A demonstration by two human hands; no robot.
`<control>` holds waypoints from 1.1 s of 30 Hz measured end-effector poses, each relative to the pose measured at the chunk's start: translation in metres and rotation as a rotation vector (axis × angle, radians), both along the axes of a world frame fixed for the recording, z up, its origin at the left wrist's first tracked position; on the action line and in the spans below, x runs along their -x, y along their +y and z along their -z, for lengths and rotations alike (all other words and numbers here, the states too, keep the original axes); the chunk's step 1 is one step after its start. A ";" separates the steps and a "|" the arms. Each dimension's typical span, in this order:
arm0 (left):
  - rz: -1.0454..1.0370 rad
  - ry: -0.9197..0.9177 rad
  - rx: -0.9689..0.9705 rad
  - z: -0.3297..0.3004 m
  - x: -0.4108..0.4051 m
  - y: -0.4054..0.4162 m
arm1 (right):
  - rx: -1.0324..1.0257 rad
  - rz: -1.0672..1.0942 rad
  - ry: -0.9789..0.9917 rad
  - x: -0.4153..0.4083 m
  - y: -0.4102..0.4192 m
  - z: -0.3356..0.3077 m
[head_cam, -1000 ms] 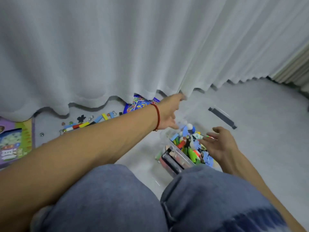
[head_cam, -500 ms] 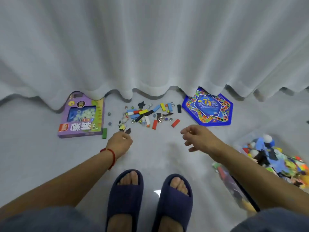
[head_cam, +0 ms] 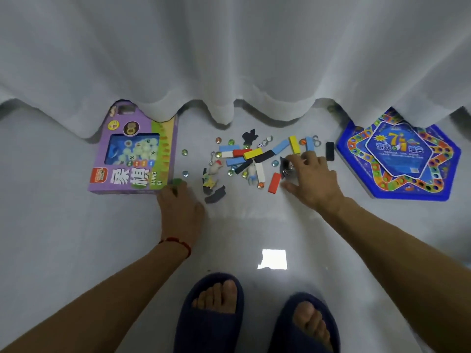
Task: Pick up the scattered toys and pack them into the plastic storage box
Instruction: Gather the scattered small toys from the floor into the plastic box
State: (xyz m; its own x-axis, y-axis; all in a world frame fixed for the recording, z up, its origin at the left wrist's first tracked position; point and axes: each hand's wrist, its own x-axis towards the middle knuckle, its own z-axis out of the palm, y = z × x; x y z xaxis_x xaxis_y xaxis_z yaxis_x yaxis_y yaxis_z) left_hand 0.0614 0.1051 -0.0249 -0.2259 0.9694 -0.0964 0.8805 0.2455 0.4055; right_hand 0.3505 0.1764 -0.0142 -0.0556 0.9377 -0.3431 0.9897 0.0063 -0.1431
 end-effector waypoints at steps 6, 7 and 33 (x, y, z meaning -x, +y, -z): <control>-0.013 -0.047 -0.036 0.015 -0.006 0.010 | -0.252 -0.083 0.015 0.014 -0.015 0.031; 0.001 -0.073 -0.046 0.016 -0.008 0.011 | -0.275 -0.099 0.022 0.017 -0.016 0.035; 0.246 -0.136 -0.131 0.029 -0.028 0.012 | -0.285 -0.251 -0.081 0.070 -0.015 0.040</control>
State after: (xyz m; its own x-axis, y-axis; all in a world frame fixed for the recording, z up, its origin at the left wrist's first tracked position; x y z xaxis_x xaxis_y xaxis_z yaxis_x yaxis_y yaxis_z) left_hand 0.0893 0.1172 -0.0535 0.0230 0.9995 0.0196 0.8427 -0.0299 0.5376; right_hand 0.2803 0.1618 -0.0538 -0.2789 0.9567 -0.0830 0.9603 0.2780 -0.0219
